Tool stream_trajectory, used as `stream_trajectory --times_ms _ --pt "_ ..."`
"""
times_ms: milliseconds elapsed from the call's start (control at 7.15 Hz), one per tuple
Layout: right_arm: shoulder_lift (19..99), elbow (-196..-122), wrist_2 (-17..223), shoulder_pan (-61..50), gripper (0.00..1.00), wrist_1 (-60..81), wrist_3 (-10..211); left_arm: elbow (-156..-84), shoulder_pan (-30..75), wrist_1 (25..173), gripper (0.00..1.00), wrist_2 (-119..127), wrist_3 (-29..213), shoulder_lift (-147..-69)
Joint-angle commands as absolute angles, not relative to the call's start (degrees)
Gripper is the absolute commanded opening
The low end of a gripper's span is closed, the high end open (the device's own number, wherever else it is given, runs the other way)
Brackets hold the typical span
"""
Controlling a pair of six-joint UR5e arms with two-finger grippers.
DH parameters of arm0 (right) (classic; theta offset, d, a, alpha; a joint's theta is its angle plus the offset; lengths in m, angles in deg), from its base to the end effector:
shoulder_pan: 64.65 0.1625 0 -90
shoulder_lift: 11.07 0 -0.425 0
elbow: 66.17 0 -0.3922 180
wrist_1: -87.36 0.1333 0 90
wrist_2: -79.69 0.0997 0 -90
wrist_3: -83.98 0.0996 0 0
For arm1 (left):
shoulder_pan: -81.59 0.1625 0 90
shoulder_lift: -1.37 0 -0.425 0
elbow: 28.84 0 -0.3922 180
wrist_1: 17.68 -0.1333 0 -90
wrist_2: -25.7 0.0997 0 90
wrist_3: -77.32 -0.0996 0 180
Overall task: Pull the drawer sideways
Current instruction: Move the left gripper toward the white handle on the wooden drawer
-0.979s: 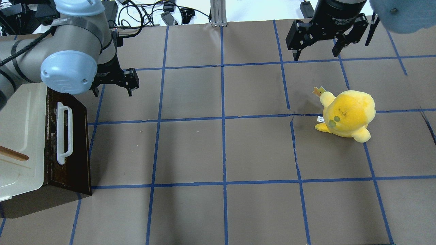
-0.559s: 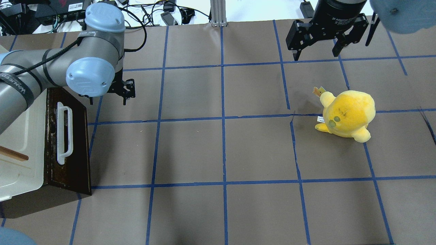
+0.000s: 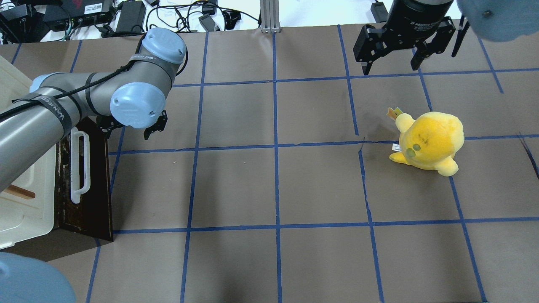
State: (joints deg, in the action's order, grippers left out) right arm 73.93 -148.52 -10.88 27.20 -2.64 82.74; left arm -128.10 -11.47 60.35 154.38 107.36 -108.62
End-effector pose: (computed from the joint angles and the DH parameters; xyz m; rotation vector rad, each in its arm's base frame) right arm 0.1494 -0.5285 0.5091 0.0841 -3.1299 0.0725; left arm -0.1008 -0.5550 0.2664 -0.4375 2.3749 0.1102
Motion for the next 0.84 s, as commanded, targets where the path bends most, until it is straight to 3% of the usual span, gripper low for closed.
stream_trajectory --times_ms 0,699 --pt "73.93 -148.52 -10.83 27.2 1.0 -2.64 82.75 -128.15 -11.15 63.44 1.0 156.66 112.04 -107.97" --pt "73.93 -148.52 -10.83 27.2 1.0 -2.64 82.75 -128.42 -9.3 63.35 1.0 162.11 115.37 -108.75"
